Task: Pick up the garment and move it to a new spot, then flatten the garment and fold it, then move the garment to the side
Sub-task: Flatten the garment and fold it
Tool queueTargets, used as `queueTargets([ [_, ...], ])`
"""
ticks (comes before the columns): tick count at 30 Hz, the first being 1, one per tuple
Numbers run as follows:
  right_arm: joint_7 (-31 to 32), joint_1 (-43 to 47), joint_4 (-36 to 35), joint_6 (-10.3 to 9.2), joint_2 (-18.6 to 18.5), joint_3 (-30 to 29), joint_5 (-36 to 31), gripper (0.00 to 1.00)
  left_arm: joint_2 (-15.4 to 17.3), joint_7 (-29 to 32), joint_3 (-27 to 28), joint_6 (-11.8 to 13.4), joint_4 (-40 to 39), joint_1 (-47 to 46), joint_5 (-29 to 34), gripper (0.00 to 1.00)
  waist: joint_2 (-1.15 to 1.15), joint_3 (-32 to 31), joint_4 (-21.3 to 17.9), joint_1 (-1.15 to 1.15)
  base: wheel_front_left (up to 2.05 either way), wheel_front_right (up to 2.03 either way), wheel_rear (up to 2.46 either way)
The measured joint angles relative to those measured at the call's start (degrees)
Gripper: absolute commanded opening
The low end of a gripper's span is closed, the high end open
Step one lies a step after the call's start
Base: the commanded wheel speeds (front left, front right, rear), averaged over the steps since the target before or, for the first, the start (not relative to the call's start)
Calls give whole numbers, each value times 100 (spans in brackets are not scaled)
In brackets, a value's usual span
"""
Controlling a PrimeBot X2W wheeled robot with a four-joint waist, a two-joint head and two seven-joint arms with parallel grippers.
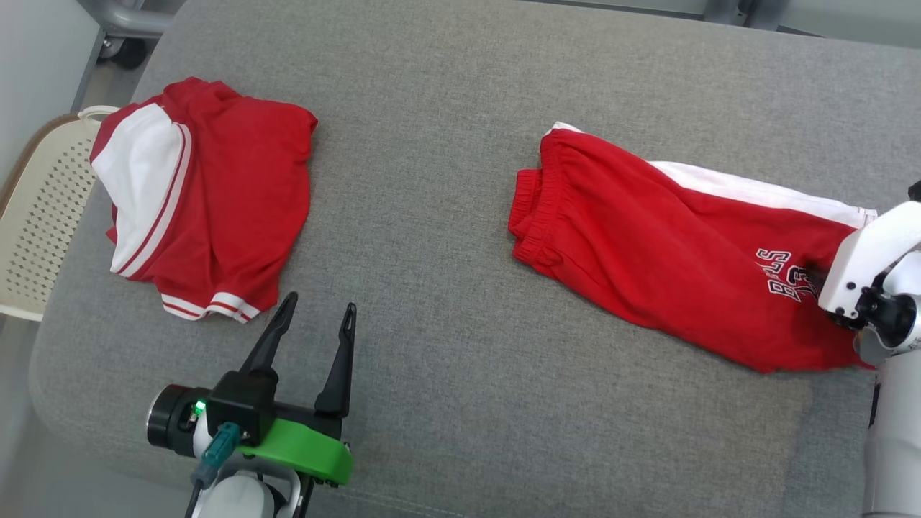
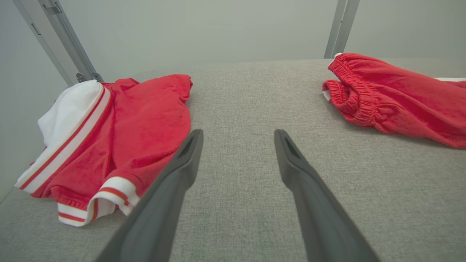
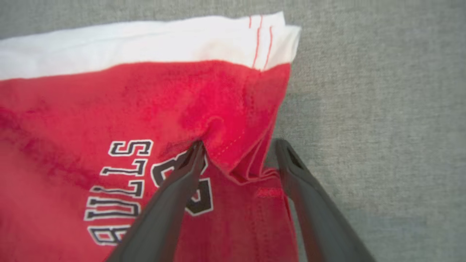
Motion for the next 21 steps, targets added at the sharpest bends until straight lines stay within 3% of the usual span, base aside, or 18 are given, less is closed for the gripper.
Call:
queueTargets([
  [1, -1, -63, 57, 0, -10, 33, 25, 100, -10, 0, -12, -4, 8, -9, 9, 100, 0, 18, 12, 0, 0, 0, 0],
  [2, -7, -120, 110, -1, -14, 53, 54, 87, -19, 0, -24, -14, 14, -18, 10, 100, 0, 31, 26, 0, 0, 0, 0],
  [4, -26, -183, 164, -1, -16, 98, 46, 37, -35, 0, -34, -19, 24, -30, 11, 100, 0, 47, 55, 0, 0, 0, 0],
  [5, -57, -208, 190, -1, -16, 108, 42, 3, -40, 0, -45, -23, 36, -30, 12, 100, 0, 48, 69, 0, 0, 0, 0],
  [13, -198, -262, 160, 8, 12, 154, -347, 0, -69, 0, -42, -53, 85, -51, 18, 100, 0, 20, 130, 0, 0, 0, 0],
  [21, -73, -219, -110, 7, -512, -24, -711, 0, -112, 0, -23, -69, 110, -54, 25, 100, 0, -50, 150, 0, 0, 0, 0],
])
